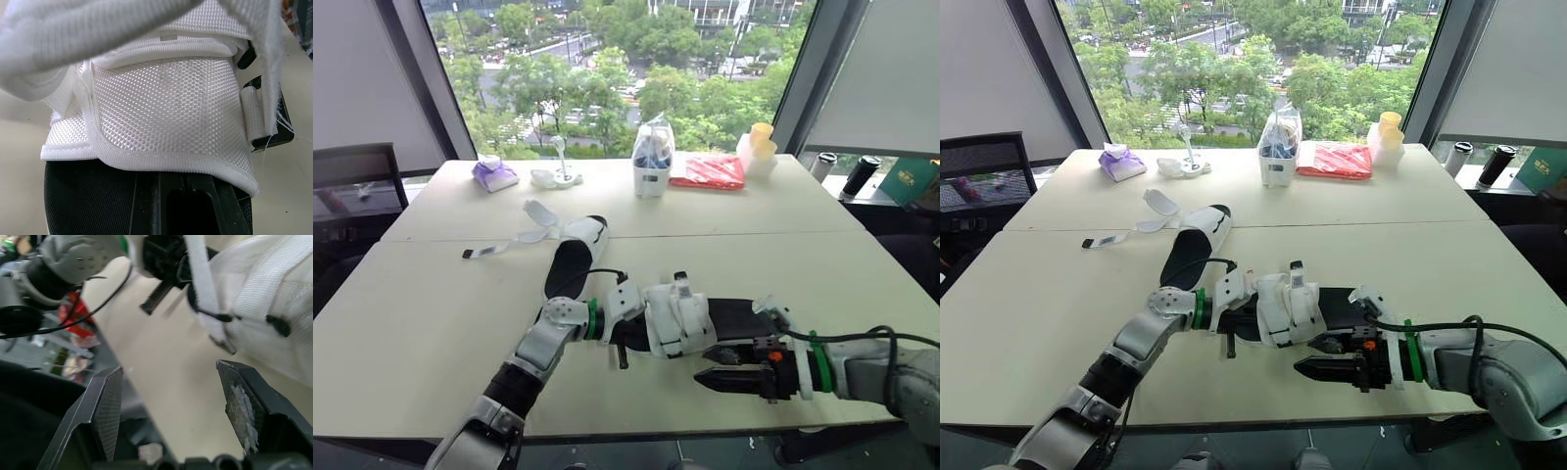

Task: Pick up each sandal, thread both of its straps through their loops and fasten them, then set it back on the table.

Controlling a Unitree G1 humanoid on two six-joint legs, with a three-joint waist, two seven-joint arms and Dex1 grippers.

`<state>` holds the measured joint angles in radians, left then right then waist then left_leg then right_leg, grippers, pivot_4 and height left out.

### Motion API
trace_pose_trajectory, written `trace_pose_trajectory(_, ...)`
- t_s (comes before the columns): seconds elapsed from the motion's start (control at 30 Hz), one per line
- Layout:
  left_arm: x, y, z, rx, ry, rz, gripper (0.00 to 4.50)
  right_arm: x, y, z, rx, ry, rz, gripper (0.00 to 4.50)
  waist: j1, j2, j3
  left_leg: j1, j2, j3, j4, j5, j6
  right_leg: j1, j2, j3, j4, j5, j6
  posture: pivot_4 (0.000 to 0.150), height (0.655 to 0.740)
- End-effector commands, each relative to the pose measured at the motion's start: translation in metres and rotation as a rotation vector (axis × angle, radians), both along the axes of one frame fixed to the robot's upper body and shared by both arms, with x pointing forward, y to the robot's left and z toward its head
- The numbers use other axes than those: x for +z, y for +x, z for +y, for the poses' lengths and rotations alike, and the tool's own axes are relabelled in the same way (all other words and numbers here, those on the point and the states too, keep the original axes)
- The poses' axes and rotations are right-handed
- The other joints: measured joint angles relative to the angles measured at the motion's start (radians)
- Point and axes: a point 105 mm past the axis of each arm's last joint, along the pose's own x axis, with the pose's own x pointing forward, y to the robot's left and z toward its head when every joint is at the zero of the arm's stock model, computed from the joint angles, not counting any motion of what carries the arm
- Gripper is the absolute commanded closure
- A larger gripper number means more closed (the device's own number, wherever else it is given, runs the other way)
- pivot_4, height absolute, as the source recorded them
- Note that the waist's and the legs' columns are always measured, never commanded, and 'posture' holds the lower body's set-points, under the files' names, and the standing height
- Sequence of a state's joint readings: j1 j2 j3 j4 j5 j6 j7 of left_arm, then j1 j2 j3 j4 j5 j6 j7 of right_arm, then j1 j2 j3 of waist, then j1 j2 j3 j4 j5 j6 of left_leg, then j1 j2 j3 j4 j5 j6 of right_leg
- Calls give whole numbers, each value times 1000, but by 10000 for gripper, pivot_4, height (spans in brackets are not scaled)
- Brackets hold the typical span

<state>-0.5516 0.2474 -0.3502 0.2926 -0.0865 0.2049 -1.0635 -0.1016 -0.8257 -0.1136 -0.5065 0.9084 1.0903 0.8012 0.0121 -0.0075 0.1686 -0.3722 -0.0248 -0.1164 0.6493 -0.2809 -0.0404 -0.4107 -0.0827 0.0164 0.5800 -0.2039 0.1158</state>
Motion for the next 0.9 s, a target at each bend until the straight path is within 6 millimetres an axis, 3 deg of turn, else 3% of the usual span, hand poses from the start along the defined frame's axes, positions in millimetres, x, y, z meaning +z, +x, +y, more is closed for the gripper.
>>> trace_pose_trajectory(0.03, -32, -13, 3, -26, 94, 92, 45000, -2, 8, 9, -19, -14, -92, 12509, 0, 0, 0, 0, 0, 0, 0, 0, 0, 0, 0, 0, 0, 0, 0, 1500, 7400)
trace_pose_trajectory(0.23, -32, -14, 3, -34, 101, 93, 45000, -17, 15, 14, -50, -54, -113, 12509, 2, 0, 0, -1, 0, -1, -3, 0, 0, -1, 0, 0, 0, 0, 0, 1500, 7400)
trace_pose_trajectory(0.53, -32, -14, 1, -32, 98, 91, 45000, -14, 17, 25, -52, 22, -103, 12509, 0, 0, 0, 0, 0, -1, -2, 0, 0, 0, 0, 0, 1, 0, 0, 1500, 7400)
trace_pose_trajectory(0.73, -33, -13, 1, -28, 95, 95, 45000, -17, 18, 24, -72, 34, -91, 41387, 1, 0, 0, 0, 0, -1, -2, 0, 0, 0, 0, 0, 1, 0, 0, 1500, 7400)
trace_pose_trajectory(0.77, -34, -13, 1, -27, 96, 96, 45000, -18, 18, 24, -75, 33, -88, 44563, 2, 0, 0, 0, 0, -1, -2, 0, 0, 0, 0, 0, 1, 0, 0, 1500, 7400)
trace_pose_trajectory(0.9, -35, -14, 2, -24, 98, 98, 45000, -21, 13, 21, -60, 29, -51, 44563, 2, 0, 0, 0, 0, -1, -2, 0, 0, 0, 0, 0, 1, 0, 0, 1500, 7400)
